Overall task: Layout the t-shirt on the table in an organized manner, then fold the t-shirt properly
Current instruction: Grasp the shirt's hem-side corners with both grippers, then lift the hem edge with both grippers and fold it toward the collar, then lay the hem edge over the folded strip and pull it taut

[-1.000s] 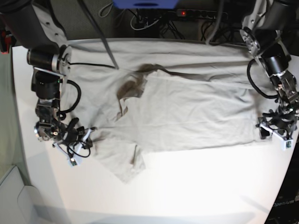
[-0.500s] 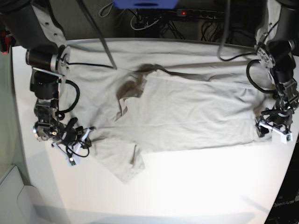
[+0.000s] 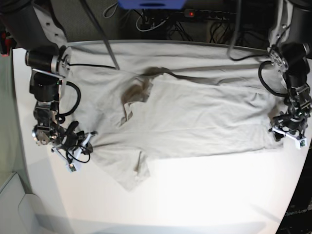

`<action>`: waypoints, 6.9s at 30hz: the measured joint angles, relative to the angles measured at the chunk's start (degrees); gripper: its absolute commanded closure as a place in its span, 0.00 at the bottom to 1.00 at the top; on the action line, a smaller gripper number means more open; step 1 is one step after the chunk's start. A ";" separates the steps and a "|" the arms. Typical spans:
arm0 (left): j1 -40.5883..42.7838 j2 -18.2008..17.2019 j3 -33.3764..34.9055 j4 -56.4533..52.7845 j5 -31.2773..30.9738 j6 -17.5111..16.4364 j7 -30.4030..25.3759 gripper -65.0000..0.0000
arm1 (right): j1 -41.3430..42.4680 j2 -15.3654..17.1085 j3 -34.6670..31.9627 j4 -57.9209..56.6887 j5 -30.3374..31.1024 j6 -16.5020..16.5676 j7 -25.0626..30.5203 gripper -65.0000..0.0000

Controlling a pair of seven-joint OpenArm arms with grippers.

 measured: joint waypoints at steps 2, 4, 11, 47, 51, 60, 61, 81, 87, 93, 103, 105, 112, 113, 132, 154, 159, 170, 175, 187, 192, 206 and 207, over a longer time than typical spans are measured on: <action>-0.04 0.13 2.47 0.04 -0.96 -0.02 -0.17 0.68 | 0.00 0.02 0.00 0.00 0.00 0.00 0.02 0.98; -0.15 0.37 3.32 0.07 -1.07 -0.04 -0.44 0.79 | 0.00 0.22 0.00 0.00 0.07 0.02 0.02 0.98; -0.66 0.79 3.30 0.96 -1.42 -0.44 3.56 0.99 | -1.53 2.47 0.17 0.35 1.92 0.00 1.53 0.98; 11.69 12.22 3.30 39.69 -0.39 -0.66 28.89 1.00 | -12.09 4.46 3.87 28.20 2.62 0.17 -18.40 0.98; 11.69 11.93 3.63 40.26 -0.39 -0.70 29.62 1.00 | -13.03 4.74 5.20 29.75 2.38 0.15 -18.93 0.98; 11.80 11.93 3.37 43.30 -0.42 -1.09 32.85 1.00 | -18.29 2.89 5.20 43.17 2.08 0.13 -24.94 0.98; 11.78 11.93 3.48 44.17 -0.39 -1.07 32.68 1.00 | -19.28 2.21 5.20 45.44 1.88 0.15 -25.07 0.98; 15.02 11.82 3.30 54.25 -0.39 -5.22 38.18 1.00 | -42.03 -3.37 5.20 77.42 2.45 0.17 -28.09 0.98; 17.07 11.74 3.30 60.43 -0.52 -5.40 39.54 1.00 | -44.15 -3.61 9.20 77.53 4.04 0.15 -27.89 0.98; 20.09 11.76 3.30 61.90 -0.37 -5.42 39.95 1.00 | -48.28 -3.21 12.15 77.48 5.03 0.17 -28.06 0.98; 22.23 11.78 3.30 63.89 -0.37 -5.42 39.76 1.00 | -46.93 -3.80 11.58 77.48 5.44 0.15 -31.10 0.97; 22.23 11.82 3.30 63.89 -0.37 -5.42 39.76 1.00 | -45.72 -3.76 11.54 77.50 5.35 0.17 -34.47 0.94; 22.18 11.98 3.30 63.82 -0.39 -5.40 39.52 1.00 | -42.86 -3.45 10.05 79.54 4.90 0.17 -39.54 0.54; 22.18 11.98 3.30 63.82 -0.37 -5.40 39.54 1.00 | -42.53 -3.48 9.01 79.84 4.98 0.15 -39.80 0.49; 22.03 12.11 3.30 63.76 -0.39 -5.40 39.50 1.00 | -38.51 -7.63 1.07 75.36 5.16 0.17 -45.18 0.43; 22.03 12.09 3.30 63.76 -0.37 -5.40 39.52 1.00 | -38.21 -9.66 1.07 70.05 5.07 0.13 -41.18 0.66; 22.03 12.11 3.30 63.76 -0.37 -5.40 39.47 1.00 | -38.27 -9.64 1.03 66.71 5.01 0.17 -40.70 0.84; 22.03 12.11 3.30 63.82 -0.37 -5.40 39.41 1.00 | -36.70 -8.68 1.29 67.76 5.31 0.15 -40.89 0.97; 22.03 12.09 3.30 63.91 -0.39 -5.40 39.71 1.00 | -36.94 -8.09 1.36 72.76 5.16 0.15 -41.33 0.97; 21.92 11.61 -0.52 64.19 -6.64 -5.40 39.87 1.00 | -39.19 -8.04 1.33 78.09 5.20 0.15 -43.76 0.97; 22.18 11.78 -0.66 64.19 -7.32 -5.40 39.87 1.00 | -39.19 -8.07 0.50 78.03 5.03 0.17 -43.85 0.77; 22.03 11.96 -0.46 64.08 -7.32 -5.40 39.95 1.00 | -35.69 -7.93 -2.51 66.99 5.18 0.15 -42.84 0.30; 22.01 11.96 -0.46 64.08 -7.34 -5.40 39.89 1.00 | -35.63 -7.93 -2.51 66.95 5.14 0.17 -42.45 0.31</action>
